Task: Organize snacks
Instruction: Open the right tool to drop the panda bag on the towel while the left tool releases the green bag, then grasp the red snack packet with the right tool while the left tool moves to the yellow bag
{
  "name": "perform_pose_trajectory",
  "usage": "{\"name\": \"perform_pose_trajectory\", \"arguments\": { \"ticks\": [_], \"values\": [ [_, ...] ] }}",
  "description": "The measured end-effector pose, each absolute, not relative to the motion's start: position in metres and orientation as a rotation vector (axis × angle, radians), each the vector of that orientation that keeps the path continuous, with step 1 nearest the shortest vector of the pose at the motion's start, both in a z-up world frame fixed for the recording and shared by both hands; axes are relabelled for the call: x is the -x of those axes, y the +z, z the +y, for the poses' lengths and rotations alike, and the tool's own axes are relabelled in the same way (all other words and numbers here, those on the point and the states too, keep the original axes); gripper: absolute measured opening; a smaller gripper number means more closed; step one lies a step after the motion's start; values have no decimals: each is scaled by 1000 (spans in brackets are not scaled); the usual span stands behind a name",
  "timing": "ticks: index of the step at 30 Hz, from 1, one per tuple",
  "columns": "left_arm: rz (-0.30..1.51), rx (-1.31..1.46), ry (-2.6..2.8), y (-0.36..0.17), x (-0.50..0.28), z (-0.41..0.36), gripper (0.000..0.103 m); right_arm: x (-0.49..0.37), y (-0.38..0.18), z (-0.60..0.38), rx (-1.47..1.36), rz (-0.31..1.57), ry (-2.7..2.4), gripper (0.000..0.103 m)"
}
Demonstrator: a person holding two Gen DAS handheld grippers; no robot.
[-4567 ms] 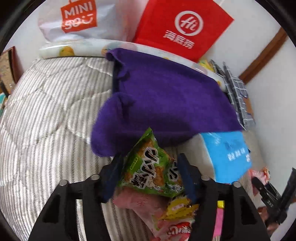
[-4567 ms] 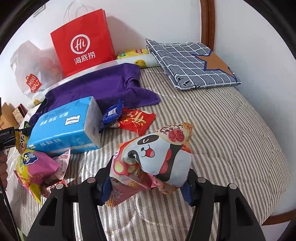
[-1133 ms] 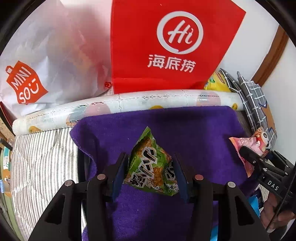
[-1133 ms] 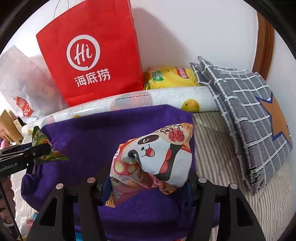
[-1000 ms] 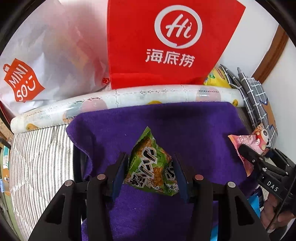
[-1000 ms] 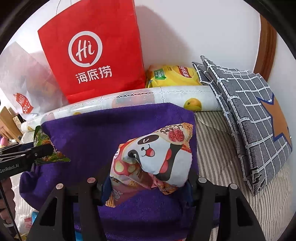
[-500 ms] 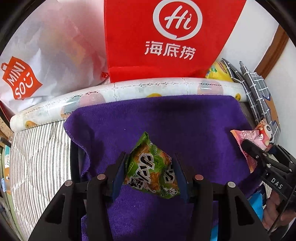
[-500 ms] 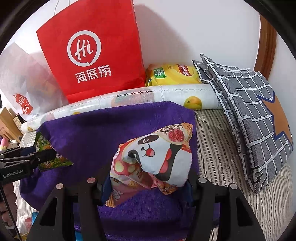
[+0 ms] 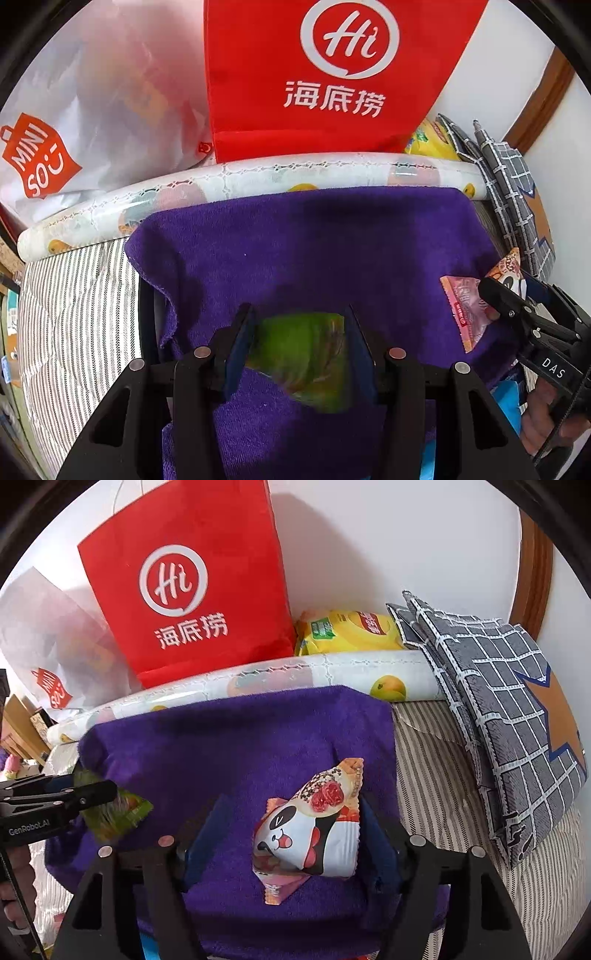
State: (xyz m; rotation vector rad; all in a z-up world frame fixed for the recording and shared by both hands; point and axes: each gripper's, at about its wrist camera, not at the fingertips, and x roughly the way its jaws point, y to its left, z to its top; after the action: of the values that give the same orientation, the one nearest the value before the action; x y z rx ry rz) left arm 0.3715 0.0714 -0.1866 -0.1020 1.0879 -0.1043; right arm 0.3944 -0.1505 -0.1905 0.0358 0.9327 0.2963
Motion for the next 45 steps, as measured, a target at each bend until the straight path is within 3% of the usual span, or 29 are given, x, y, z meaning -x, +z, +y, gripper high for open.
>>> {"name": "perform_pose_trajectory", "arguments": {
  "ticks": [8, 13, 16, 26, 39, 45],
  "values": [
    [1090, 74, -135, -184, -370, 62, 50, -391, -184, -157, -97, 900, 323, 72],
    [1043, 54, -155, -169, -366, 58, 68, -386, -178, -157, -85, 848, 319, 72],
    [1013, 54, -158, -160, -363, 59, 71, -383, -172, -157, -74, 816, 313, 72],
    [987, 92, -138, -145, -357, 65, 71, -360, -140, -188, -78, 778, 237, 72],
    [924, 33, -91, -113, -337, 65, 72, -284, -198, -244, -1, 969, 168, 72],
    [932, 37, -88, -112, -321, 65, 72, -270, -202, -247, -5, 943, 231, 70]
  ]
}}
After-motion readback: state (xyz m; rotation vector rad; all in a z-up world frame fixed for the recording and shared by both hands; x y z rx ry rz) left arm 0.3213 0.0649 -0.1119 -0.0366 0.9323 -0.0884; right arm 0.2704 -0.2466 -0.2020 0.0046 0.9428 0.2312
